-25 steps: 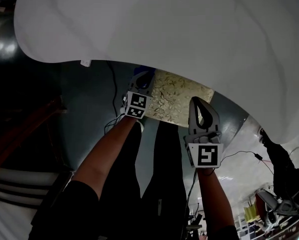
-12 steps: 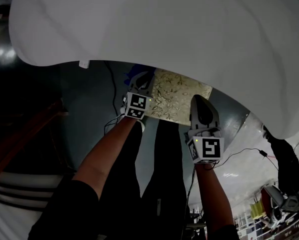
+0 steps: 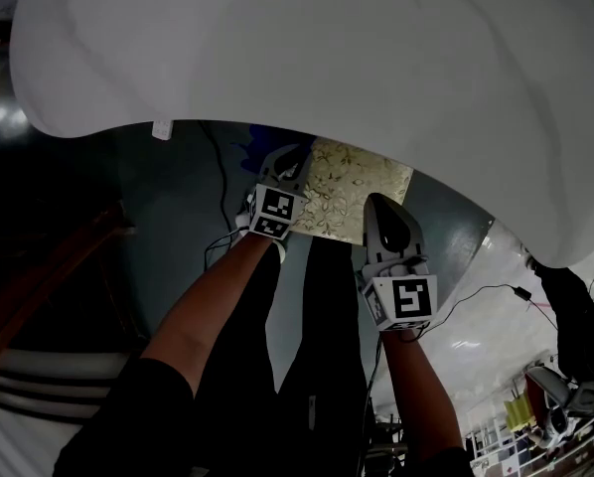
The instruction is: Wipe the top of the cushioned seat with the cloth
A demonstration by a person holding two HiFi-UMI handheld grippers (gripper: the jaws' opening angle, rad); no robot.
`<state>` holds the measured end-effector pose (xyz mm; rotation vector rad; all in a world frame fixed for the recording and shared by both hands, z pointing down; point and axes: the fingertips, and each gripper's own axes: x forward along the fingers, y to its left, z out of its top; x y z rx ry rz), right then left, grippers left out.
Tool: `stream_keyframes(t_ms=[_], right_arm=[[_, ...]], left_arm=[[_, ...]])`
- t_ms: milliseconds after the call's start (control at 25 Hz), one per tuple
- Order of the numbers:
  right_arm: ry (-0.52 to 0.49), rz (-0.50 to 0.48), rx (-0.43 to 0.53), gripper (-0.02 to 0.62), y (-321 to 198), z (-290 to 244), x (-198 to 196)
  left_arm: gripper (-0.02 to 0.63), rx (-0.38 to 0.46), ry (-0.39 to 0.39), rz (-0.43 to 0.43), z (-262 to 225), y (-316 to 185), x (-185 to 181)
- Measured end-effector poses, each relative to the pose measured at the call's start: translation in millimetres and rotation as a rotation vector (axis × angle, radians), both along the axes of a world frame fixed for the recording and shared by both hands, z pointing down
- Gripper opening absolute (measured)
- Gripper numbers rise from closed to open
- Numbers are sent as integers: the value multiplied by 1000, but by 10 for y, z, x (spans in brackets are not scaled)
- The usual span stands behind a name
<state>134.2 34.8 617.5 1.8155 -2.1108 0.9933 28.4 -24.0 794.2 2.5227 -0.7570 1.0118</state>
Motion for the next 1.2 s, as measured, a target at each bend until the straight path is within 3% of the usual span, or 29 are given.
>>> stream_keyframes(t_ms=[280, 840, 1200], right_arm=[[-29, 14, 28, 38, -46, -164, 187], [24, 211, -5, 38, 199, 12, 687], [26, 218, 5, 38, 172, -44, 728]], left_arm=[[57, -20, 0, 41, -11, 139, 306], [57, -25, -8, 87, 84, 299, 541], [57, -43, 0, 110, 88, 404, 755]])
